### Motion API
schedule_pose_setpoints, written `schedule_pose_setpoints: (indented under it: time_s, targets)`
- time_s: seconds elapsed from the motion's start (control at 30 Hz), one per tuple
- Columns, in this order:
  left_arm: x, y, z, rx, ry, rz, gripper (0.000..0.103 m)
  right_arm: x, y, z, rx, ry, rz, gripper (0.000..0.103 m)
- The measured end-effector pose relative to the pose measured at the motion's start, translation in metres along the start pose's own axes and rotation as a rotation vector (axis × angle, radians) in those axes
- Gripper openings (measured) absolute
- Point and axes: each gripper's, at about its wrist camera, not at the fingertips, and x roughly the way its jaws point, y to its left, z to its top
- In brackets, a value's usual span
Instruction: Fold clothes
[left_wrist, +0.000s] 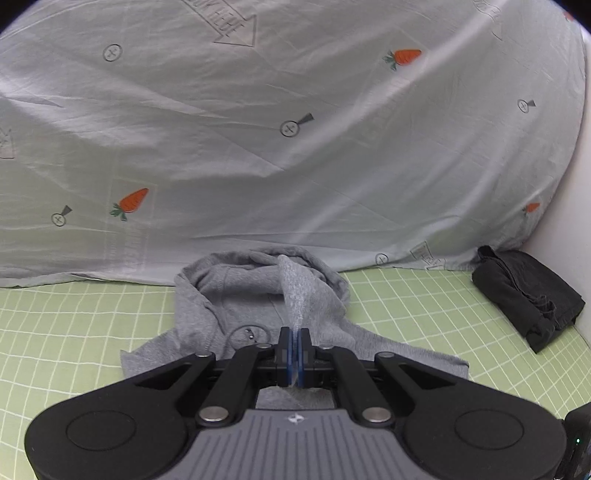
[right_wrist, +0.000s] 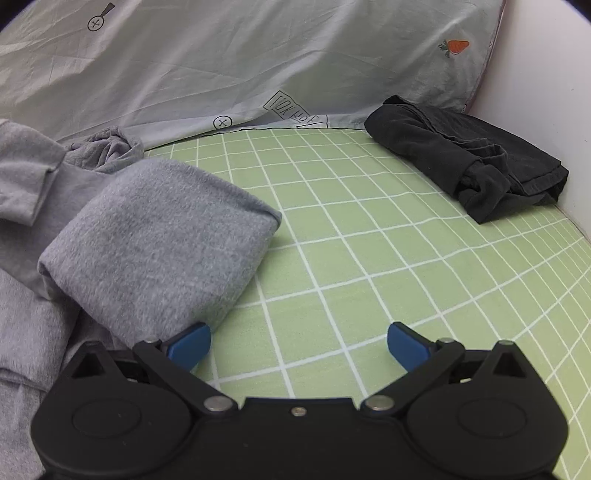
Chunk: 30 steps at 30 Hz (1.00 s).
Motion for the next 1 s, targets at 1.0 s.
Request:
schedule_pose_setpoints:
  time_s: [1.0]
  targets:
    - [-0.049, 0.178, -0.014, -0.29, 0.013, 0.535, 0.001, -0.026, 0.056, 0.008, -0.284, -0.082, 0.127, 0.103]
